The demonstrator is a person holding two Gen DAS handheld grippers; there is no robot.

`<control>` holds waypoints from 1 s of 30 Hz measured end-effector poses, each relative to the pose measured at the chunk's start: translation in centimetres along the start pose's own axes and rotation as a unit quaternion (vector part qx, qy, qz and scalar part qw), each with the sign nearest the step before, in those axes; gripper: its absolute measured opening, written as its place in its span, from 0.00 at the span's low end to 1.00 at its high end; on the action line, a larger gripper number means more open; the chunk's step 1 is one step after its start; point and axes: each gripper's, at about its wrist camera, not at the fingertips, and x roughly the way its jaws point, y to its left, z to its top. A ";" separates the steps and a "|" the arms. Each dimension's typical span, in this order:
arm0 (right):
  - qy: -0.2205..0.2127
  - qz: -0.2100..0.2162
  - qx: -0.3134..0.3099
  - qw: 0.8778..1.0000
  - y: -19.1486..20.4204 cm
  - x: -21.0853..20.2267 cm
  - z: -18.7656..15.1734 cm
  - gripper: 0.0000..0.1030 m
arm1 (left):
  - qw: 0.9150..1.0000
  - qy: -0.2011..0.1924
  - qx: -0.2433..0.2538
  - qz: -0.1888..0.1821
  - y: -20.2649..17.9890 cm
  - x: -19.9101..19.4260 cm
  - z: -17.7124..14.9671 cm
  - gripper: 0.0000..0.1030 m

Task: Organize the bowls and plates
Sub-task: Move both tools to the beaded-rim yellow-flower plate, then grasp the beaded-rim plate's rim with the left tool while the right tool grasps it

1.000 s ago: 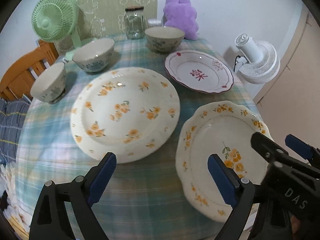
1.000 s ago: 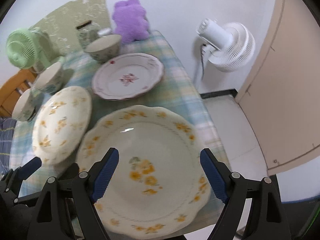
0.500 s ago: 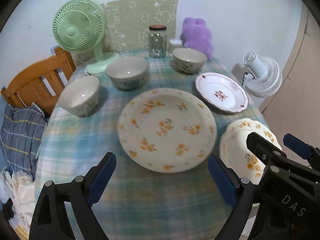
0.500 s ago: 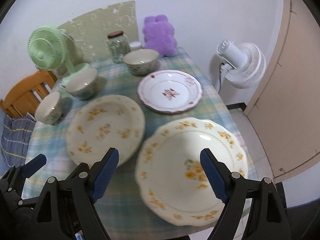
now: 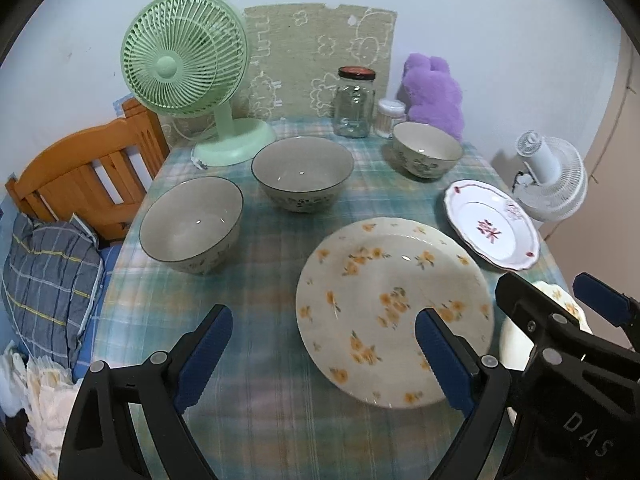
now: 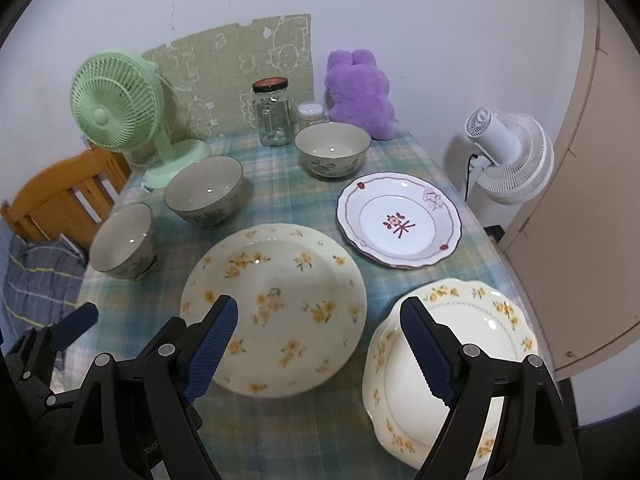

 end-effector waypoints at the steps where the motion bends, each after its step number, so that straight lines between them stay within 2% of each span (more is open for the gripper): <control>1: 0.002 0.004 -0.002 1.000 0.0 0.5 0.2 0.83 | 1.000 0.003 -0.003 0.002 -0.1 0.5 0.2 0.91; 5: 0.018 0.019 -0.006 1.000 -0.4 3.7 1.3 0.83 | 0.999 0.020 -0.022 0.014 -0.3 3.3 0.8 0.91; 9: 0.037 0.016 -0.009 0.999 -0.8 7.1 1.9 0.83 | 0.999 0.037 -0.025 0.029 -1.0 6.2 1.0 0.90; 14: 0.078 0.020 -0.002 0.997 -1.7 11.6 1.9 0.83 | 0.997 0.059 -0.036 0.037 -1.1 9.4 0.5 0.89; 18: 0.103 0.019 -0.006 0.994 -2.4 14.0 1.4 0.78 | 0.995 0.078 -0.045 0.042 -1.2 10.9 -0.2 0.89; 23: 0.124 0.020 0.001 0.992 -2.8 15.6 0.8 0.77 | 0.994 0.093 -0.043 0.040 -1.5 11.9 -0.6 0.85; 28: 0.135 0.025 0.004 0.991 -2.7 16.5 0.5 0.71 | 0.994 0.097 -0.040 0.035 -1.7 12.3 -0.8 0.82; 30: 0.135 0.020 0.003 0.991 -2.5 16.5 0.5 0.71 | 0.994 0.096 -0.037 0.025 -1.7 12.2 -0.8 0.76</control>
